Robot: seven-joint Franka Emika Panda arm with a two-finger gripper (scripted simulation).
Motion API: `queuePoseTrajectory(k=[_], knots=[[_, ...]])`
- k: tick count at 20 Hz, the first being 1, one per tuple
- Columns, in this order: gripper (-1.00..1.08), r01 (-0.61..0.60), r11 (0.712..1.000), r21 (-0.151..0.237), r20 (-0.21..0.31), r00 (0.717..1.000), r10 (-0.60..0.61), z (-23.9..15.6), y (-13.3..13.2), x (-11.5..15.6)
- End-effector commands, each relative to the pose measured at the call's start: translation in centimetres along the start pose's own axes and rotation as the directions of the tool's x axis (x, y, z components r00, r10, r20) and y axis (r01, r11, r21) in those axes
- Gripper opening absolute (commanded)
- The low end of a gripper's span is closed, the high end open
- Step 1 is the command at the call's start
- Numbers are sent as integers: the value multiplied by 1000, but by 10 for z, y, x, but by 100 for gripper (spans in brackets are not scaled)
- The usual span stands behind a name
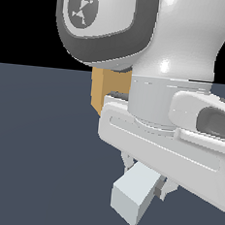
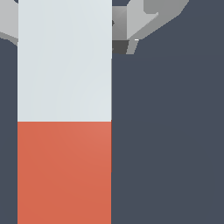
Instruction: Insert the peg into the horizontal hole in a box.
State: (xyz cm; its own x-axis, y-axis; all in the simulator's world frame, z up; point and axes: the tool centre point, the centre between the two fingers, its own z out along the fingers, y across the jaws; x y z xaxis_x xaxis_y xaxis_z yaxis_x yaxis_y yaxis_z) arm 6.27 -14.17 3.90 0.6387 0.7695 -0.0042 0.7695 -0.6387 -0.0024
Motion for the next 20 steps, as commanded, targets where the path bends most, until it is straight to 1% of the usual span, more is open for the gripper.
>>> queuePoseTrajectory(k=[1, 5, 9, 14, 20], knots=[[-100, 77, 997, -4, -2, 997, -77, -8, 4, 22], [-100, 202, 979, -5, -1, 979, -202, -17, 6, 56], [-100, 329, 944, -5, -1, 944, -329, -27, 2, 92], [-100, 485, 874, -6, 0, 874, -485, -39, -9, 138], [-100, 636, 772, -6, 0, 772, -636, -52, -30, 183]])
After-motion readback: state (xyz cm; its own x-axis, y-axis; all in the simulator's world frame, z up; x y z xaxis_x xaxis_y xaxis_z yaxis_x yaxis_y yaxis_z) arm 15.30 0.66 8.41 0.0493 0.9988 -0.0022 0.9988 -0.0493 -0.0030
